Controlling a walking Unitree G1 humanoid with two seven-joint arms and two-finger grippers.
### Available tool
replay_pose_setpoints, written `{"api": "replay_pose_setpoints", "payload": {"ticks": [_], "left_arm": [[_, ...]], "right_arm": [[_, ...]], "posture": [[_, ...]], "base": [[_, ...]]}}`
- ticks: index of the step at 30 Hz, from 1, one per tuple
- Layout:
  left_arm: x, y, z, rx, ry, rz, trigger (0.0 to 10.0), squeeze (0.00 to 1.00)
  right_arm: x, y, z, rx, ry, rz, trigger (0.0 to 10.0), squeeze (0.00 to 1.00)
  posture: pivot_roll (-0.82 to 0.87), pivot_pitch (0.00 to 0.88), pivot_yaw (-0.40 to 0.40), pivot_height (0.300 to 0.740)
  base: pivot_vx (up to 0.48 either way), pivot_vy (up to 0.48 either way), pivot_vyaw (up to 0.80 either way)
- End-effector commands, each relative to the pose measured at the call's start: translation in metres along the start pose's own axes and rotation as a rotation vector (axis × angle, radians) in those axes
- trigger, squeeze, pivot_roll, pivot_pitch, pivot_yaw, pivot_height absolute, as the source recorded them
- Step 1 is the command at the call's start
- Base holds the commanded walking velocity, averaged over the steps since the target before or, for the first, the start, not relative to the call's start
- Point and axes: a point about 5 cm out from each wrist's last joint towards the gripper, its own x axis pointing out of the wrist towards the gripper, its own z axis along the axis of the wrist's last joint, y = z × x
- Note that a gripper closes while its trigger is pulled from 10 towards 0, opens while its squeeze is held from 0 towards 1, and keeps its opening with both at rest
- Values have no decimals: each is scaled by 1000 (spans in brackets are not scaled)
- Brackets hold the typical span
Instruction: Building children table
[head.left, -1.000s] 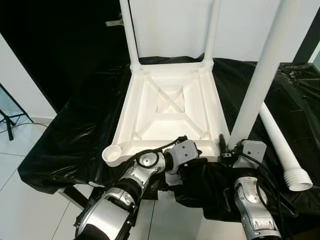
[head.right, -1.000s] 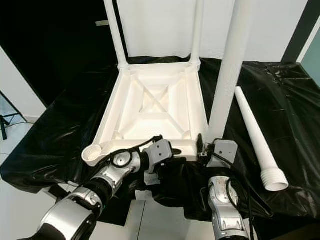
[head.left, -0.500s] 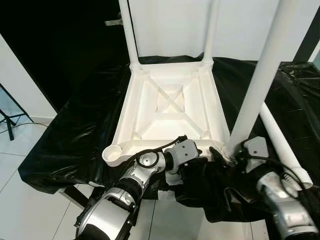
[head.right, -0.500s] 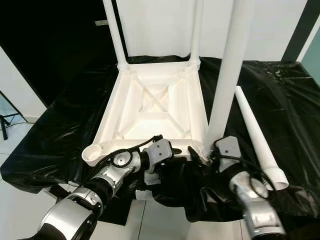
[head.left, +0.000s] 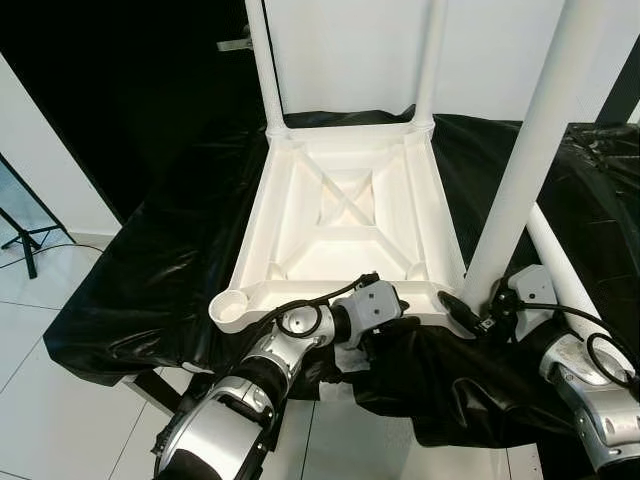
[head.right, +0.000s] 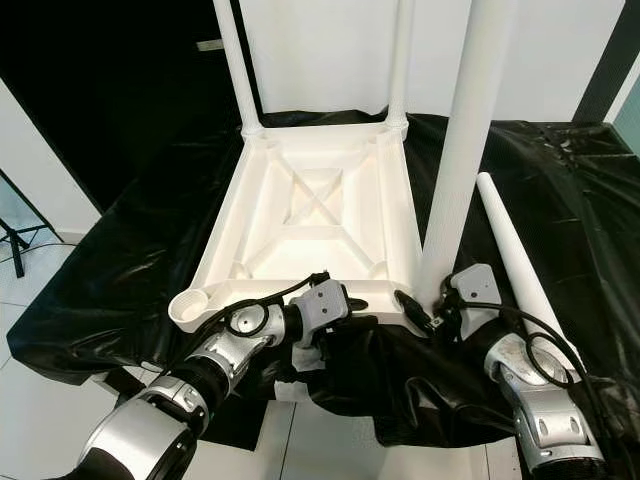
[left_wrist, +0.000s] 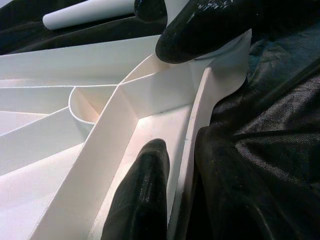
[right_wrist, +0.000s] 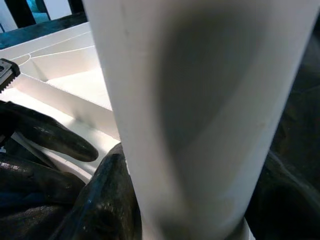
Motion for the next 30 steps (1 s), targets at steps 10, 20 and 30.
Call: {"api": "replay_pose_setpoints", "payload": {"ticks": [10, 20, 30], "left_arm": [[-10, -19, -38, -100, 174, -8, 10000, 0], [-12, -18, -40, -99, 180, -7, 10000, 0], [-9, -17, -36, -97, 172, -5, 10000, 0]], "right_arm": [[21, 50, -13, 184, -76, -392, 0, 0], [22, 49, -12, 226, -92, -615, 0, 0], [32, 53, -2, 199, -138, -457, 10000, 1000]], "posture": [[-106, 0, 60, 740], [-109, 0, 64, 740], [-112, 0, 59, 740]], "base": [[0, 0, 0], [0, 0, 0], [0, 0, 0]]}}
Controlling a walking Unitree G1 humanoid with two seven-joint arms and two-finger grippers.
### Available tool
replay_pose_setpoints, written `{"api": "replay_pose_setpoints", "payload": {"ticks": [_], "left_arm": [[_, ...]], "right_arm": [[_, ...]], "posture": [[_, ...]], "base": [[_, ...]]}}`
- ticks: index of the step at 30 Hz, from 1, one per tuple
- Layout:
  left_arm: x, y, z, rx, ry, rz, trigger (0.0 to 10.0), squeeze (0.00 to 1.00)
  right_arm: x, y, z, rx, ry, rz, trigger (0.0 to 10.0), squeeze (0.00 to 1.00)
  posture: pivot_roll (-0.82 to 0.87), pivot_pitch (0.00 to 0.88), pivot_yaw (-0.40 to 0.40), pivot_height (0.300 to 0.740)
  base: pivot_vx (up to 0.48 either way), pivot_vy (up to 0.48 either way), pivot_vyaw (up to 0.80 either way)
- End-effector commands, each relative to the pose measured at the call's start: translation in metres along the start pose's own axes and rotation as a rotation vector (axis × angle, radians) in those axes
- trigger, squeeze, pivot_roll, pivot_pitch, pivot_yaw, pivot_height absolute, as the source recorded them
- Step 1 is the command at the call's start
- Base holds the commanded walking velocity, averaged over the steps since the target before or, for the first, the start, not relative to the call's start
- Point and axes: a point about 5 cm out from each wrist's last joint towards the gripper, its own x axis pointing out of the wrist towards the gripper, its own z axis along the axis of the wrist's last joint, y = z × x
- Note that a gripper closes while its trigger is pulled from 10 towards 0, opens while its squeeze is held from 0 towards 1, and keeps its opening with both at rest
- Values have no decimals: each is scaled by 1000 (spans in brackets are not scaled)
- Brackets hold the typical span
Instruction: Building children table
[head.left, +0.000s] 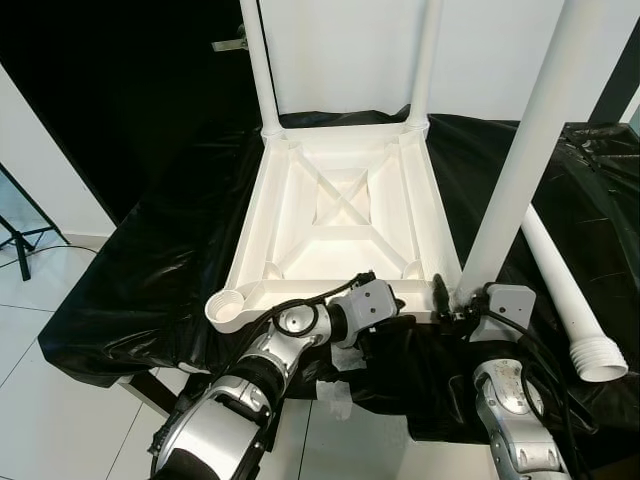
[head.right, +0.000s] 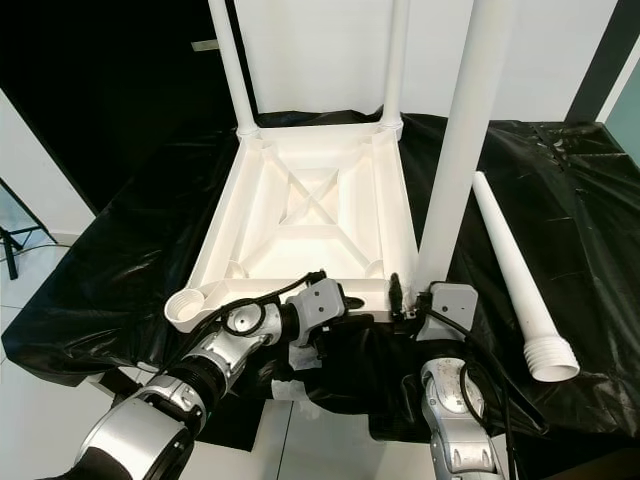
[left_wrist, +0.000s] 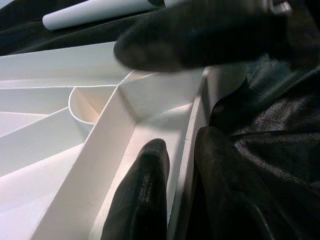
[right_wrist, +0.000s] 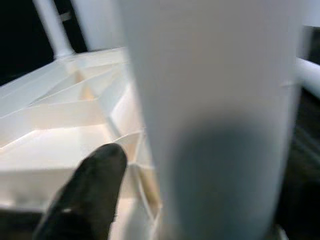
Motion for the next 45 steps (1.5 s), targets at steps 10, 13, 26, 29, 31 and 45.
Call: {"api": "replay_pose_setpoints", "payload": {"ticks": [10, 13, 26, 29, 31, 45], "left_arm": [[-6, -21, -36, -102, 168, -12, 10000, 0], [-6, -21, -36, -104, 165, -11, 10000, 0], [-8, -20, -37, -98, 171, -13, 10000, 0], [-8, -20, -37, -97, 171, -14, 10000, 0], [-8, -20, -37, -96, 172, -15, 10000, 0], [-8, -21, -37, -97, 172, -18, 10000, 0]], "right_arm": [[-5, 17, -6, -117, 96, 534, 8667, 0], [-7, 9, -7, -144, 135, 628, 1804, 0], [-3, 1, -8, -131, 119, 562, 0, 0], [3, 2, -2, -105, 23, 357, 0, 0], [1, 5, 4, -60, -51, 172, 0, 0], [1, -6, -8, 32, 20, -231, 0, 0]], "posture": [[-110, 0, 54, 740], [-110, 0, 54, 740], [-106, 0, 62, 740], [-105, 0, 61, 740], [-102, 0, 61, 740], [-105, 0, 60, 740]], "base": [[0, 0, 0], [0, 0, 0], [0, 0, 0], [0, 0, 0], [0, 0, 0], [0, 0, 0]]}}
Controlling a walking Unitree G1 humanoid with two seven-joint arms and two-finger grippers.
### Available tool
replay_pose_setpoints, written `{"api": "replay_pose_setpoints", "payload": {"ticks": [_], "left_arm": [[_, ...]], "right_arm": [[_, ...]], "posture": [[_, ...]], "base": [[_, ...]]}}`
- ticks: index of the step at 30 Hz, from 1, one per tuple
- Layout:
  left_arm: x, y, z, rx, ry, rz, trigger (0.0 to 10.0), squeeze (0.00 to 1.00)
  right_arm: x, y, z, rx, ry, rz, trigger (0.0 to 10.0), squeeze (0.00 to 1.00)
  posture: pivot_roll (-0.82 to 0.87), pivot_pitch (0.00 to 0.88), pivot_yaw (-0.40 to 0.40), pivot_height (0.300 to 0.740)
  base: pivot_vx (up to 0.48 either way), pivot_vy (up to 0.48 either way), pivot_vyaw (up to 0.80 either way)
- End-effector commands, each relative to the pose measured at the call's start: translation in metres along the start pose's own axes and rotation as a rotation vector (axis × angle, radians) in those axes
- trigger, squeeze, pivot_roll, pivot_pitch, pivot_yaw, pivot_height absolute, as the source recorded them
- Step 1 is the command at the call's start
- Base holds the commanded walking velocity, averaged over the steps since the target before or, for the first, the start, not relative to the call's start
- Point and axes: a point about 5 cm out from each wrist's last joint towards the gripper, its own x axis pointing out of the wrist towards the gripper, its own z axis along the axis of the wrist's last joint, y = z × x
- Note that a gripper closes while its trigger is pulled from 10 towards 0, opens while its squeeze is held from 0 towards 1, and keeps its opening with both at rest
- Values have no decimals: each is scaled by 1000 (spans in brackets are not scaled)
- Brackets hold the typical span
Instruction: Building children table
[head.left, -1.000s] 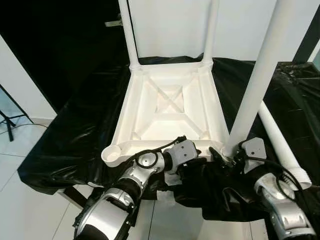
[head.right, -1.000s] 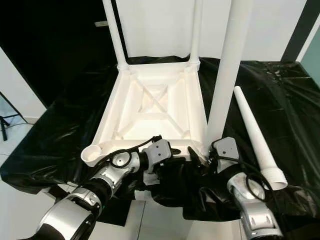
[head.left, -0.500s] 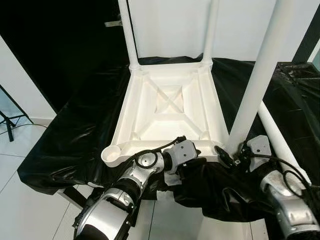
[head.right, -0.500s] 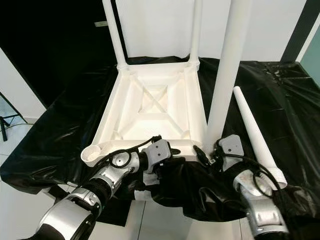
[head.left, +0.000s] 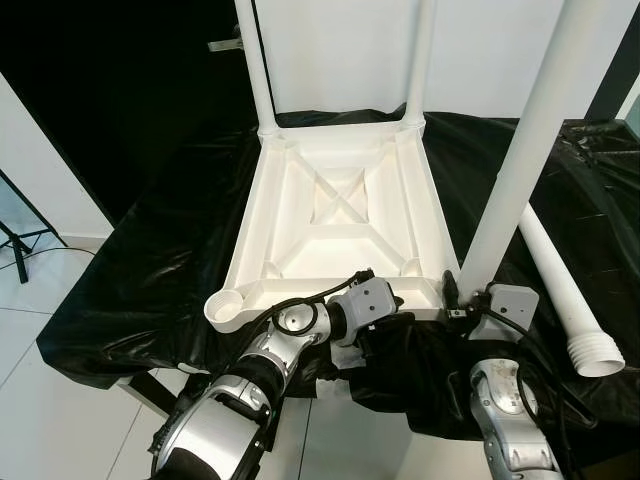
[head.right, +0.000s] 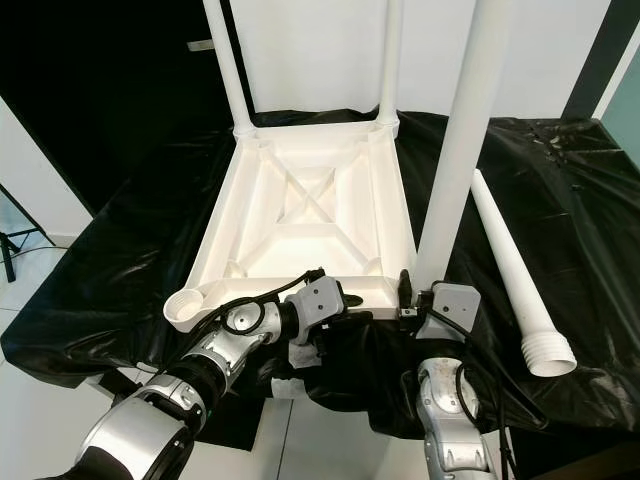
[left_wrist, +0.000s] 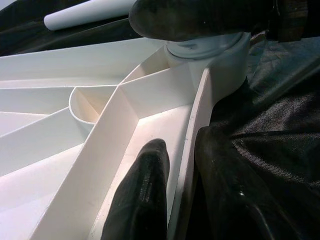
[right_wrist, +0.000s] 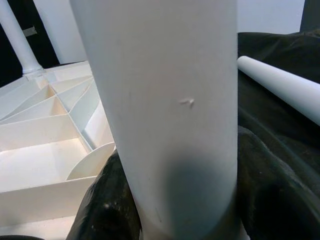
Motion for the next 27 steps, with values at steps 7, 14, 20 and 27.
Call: {"api": "replay_pose_setpoints", "payload": {"ticks": [7, 14, 20, 27], "left_arm": [[-6, -24, -37, -101, 163, -22, 10000, 0], [-5, -25, -37, -106, 163, -25, 10000, 0], [-3, -26, -35, -126, 156, -32, 10000, 0], [-1, -29, -31, -261, 85, -79, 10000, 0]], "right_arm": [[3, -1, -9, -64, 47, -2, 10000, 369], [4, 2, -1, -58, 4, 20, 10000, 1000], [-1, -7, -5, -114, 50, -3, 10000, 0], [-23, -15, -4, -123, 79, -11, 10000, 0]], "posture": [[-107, 0, 56, 740], [-111, 0, 57, 740], [-123, 0, 60, 740], [-139, 0, 59, 740]], "base": [[0, 0, 0], [0, 0, 0], [0, 0, 0], [0, 0, 0]]}}
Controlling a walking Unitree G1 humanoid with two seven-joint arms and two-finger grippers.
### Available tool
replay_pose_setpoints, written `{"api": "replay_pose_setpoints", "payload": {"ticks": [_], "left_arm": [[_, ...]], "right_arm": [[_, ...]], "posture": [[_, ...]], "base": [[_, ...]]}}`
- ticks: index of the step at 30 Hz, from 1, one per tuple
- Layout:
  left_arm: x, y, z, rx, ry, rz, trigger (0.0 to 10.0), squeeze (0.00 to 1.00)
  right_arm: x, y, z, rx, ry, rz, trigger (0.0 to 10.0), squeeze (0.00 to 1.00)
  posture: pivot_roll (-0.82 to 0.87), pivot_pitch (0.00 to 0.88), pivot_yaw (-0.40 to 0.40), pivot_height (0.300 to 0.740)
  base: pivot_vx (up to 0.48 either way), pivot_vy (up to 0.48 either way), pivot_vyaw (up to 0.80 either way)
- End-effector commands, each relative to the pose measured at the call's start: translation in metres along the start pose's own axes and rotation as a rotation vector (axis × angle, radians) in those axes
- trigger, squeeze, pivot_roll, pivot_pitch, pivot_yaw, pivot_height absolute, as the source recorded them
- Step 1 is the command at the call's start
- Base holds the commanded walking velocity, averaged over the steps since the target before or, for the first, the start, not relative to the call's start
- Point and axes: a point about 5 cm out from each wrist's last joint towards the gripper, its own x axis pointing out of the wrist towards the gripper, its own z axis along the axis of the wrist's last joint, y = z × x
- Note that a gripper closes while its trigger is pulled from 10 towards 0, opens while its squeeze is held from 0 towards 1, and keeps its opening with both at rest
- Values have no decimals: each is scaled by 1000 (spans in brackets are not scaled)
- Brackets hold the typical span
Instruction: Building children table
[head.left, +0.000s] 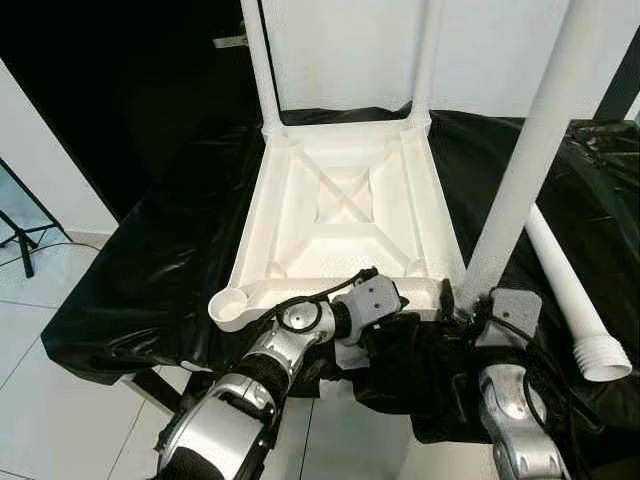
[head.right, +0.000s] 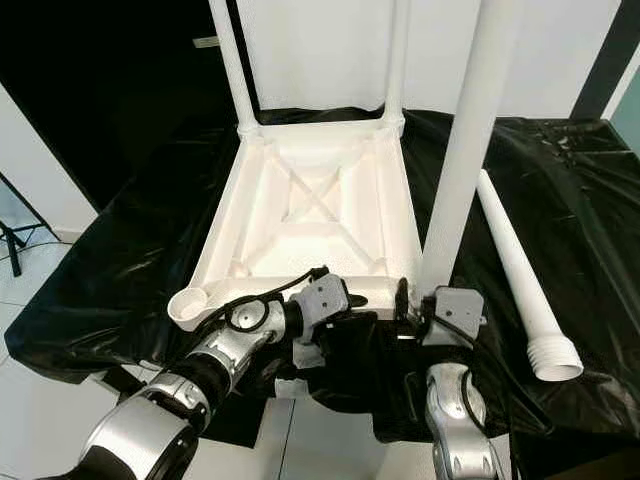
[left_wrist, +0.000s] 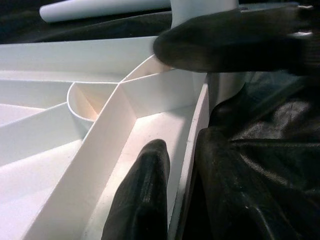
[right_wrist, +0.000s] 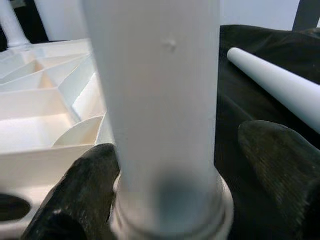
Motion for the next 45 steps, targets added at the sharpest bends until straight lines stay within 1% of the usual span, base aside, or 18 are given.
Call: {"api": "replay_pose_setpoints", "payload": {"ticks": [1, 9, 10, 11, 13, 17, 18, 19, 20, 22, 23, 26, 27, 31, 35, 40, 44, 45], "left_arm": [[-6, -25, -36, -131, 108, -67, 10000, 0], [-2, -26, -32, -100, 99, -63, 10000, 0], [-2, -25, -30, -128, 71, -77, 10000, 435], [-3, -25, -29, -140, 58, -91, 10000, 961], [-3, -26, -29, -149, 50, -104, 10000, 1000], [-5, -27, -30, -133, 52, -94, 10000, 1000], [-6, -27, -31, -141, 48, -82, 10000, 1000], [-6, -27, -31, -148, 45, -74, 10000, 1000], [-7, -26, -30, -170, 27, -72, 10000, 0], [-8, -23, -27, -201, -4, -70, 10000, 0], [-10, -20, -26, -205, -13, -62, 10000, 0], [-12, -19, -26, -205, -16, -56, 10000, 0], [-15, -17, -26, -202, -15, -52, 10000, 0], [-18, -16, -28, -199, -8, -64, 10000, 0], [-28, -15, -31, -206, -4, -102, 10000, 0], [-29, -15, -30, -222, -13, -115, 10000, 0], [-30, -14, -28, -230, -19, -133, 10000, 0], [-31, -12, -27, -229, -25, -129, 10000, 0]], "right_arm": [[-11, -4, -3, -32, 31, 7, 10000, 0], [-17, -6, 0, -56, 34, 7, 10000, 0], [-20, -7, 1, -52, 40, 9, 10000, 0], [-21, -8, 1, -50, 42, 11, 10000, 0], [-22, -8, 1, -48, 44, 13, 10000, 0], [-26, -9, 0, -46, 56, 19, 10000, 0], [-27, -9, 0, -47, 59, 27, 6745, 0], [-28, -8, 1, -48, 61, 33, 6745, 0], [-29, -8, 1, -44, 66, 41, 4627, 0], [-30, -6, 0, -35, 73, 55, 4549, 0], [-32, -4, 0, -27, 82, 74, 2706, 0], [-33, -2, -1, -21, 89, 91, 2275, 0], [-35, 2, -1, -9, 100, 120, 0, 0], [-35, 4, -2, 1, 108, 140, 0, 0], [-32, 10, -8, 27, 157, 206, 0, 0], [-29, 13, -15, 26, 193, 249, 0, 0], [-20, 10, -20, 3, 214, 267, 0, 0], [-10, 4, -19, -8, 208, 250, 0, 0]], "posture": [[-158, 0, 62, 740], [-173, 0, 62, 740], [-175, 0, 59, 740], [-176, 1, 59, 740], [-174, 2, 58, 740], [-172, 5, 59, 740], [-169, 5, 59, 740], [-168, 5, 58, 740], [-165, 5, 59, 740], [-164, 5, 59, 740], [-161, 5, 58, 740], [-161, 5, 58, 740], [-159, 3, 54, 740], [-159, 3, 54, 740], [-153, 0, 51, 740], [-150, 0, 52, 740], [-142, 0, 54, 740], [-135, 0, 54, 740]], "base": [[0, 0, 0], [0, 0, 0], [0, 0, 0], [0, 0, 0], [0, 0, 0], [0, 0, 0], [0, 0, 0], [0, 0, 0], [0, 0, 0], [0, 0, 0], [0, 0, 0], [0, 0, 0], [0, 0, 0], [0, 0, 0], [0, 0, 0], [0, 0, 0], [0, 0, 0], [0, 0, 0]]}}
